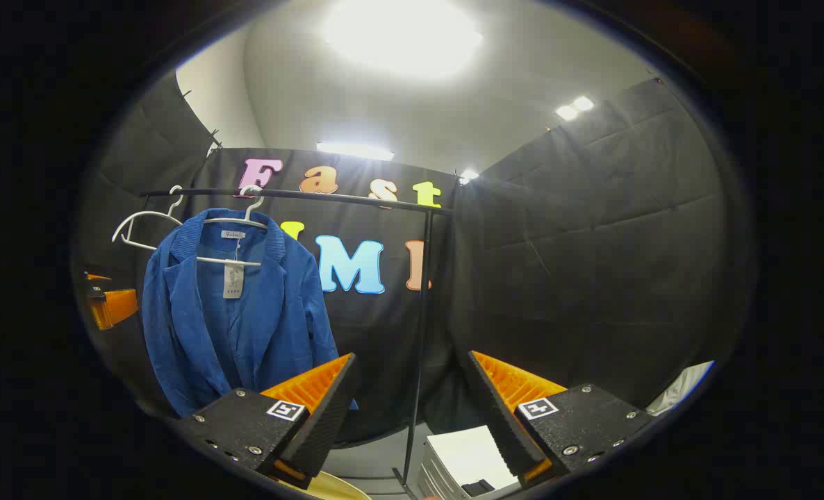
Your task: Grasp the clothes on the hanger with both hands and then place them into the laundry hamper below.
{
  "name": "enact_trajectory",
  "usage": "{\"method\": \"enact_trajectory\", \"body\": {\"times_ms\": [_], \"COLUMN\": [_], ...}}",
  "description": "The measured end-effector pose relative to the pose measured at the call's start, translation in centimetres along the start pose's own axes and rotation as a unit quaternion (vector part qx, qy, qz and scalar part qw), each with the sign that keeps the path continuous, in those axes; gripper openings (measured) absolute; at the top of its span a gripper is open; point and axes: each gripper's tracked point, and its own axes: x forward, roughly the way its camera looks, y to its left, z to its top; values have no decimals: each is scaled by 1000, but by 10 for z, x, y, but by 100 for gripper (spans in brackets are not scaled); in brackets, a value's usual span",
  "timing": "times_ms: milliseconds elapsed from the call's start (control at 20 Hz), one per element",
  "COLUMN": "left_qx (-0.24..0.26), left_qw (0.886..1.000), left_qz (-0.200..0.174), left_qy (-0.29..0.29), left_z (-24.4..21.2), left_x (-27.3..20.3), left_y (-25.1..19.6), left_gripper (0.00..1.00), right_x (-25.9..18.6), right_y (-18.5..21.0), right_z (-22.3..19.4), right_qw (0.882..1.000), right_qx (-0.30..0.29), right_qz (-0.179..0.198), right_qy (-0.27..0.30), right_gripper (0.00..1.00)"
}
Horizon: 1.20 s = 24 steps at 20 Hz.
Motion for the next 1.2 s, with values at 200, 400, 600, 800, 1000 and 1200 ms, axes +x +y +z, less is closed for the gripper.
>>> {"method": "enact_trajectory", "body": {"times_ms": [200, 400, 600, 800, 1000, 1200], "left_qx": [4, 10, 18, 16, 17, 14], "left_qw": [1000, 1000, 1000, 1000, 1000, 1000], "left_qz": [6, 13, 15, 18, 21, 26], "left_qy": [-1, -5, -3, -6, -6, -10], "left_z": [4, 8, 6, 8, 10, 23], "left_x": [-9, -7, -6, -7, -10, -8], "left_y": [7, 9, 11, 12, 15, 21], "left_gripper": [99, 99, 99, 99, 99, 99], "right_x": [0, 0, 1, 1, 5, 16], "right_y": [5, 8, 11, 14, 20, 37], "right_z": [-1, -1, -3, -3, 0, 13], "right_qw": [1000, 1000, 1000, 1000, 999, 999], "right_qx": [6, 11, 14, 16, 19, 21], "right_qz": [7, 13, 16, 19, 27, 48], "right_qy": [0, 0, 0, 1, 2, 0], "right_gripper": [95, 95, 95, 95, 95, 95]}}
